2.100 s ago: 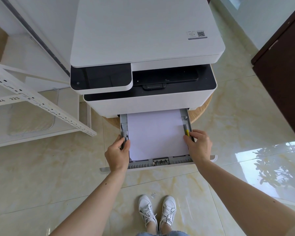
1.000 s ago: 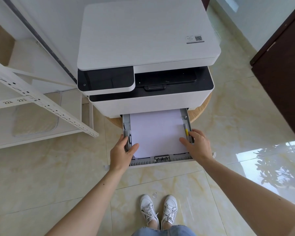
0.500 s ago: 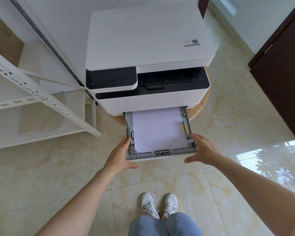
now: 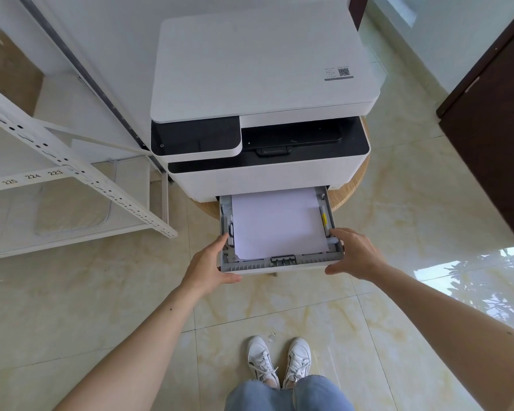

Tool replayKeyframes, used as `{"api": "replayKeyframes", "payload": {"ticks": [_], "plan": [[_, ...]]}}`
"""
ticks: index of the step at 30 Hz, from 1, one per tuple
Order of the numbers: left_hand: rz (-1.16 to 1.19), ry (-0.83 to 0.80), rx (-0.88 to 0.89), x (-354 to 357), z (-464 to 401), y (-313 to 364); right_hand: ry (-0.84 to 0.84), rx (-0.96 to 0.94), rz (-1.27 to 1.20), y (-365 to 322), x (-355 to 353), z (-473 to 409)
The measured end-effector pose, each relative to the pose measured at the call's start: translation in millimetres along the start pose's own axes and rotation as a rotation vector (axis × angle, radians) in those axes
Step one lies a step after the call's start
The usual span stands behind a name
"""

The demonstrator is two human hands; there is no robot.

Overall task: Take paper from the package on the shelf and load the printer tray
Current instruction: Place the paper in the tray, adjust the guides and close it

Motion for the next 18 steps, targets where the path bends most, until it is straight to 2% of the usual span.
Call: {"api": "replayKeyframes", "payload": {"ticks": [11,18], "plan": [[-0.013,-0.011,0.002,-13,-32,-5,0.036,-0.004,0.043,-21,-19,-26],[-0.045,0.133,-0.006,-24,-48,-2,0.068,0.042,0.017,-26,-32,-44]]}}
Point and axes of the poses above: each hand's wrist, its own z-axis away from the middle knuckle, its own x-axis out of the palm, y = z × x, the point moved 6 cm from there along -z, towards the middle knuckle, and after that the axes turned 13 degrees about x, right-handed, at the moved point
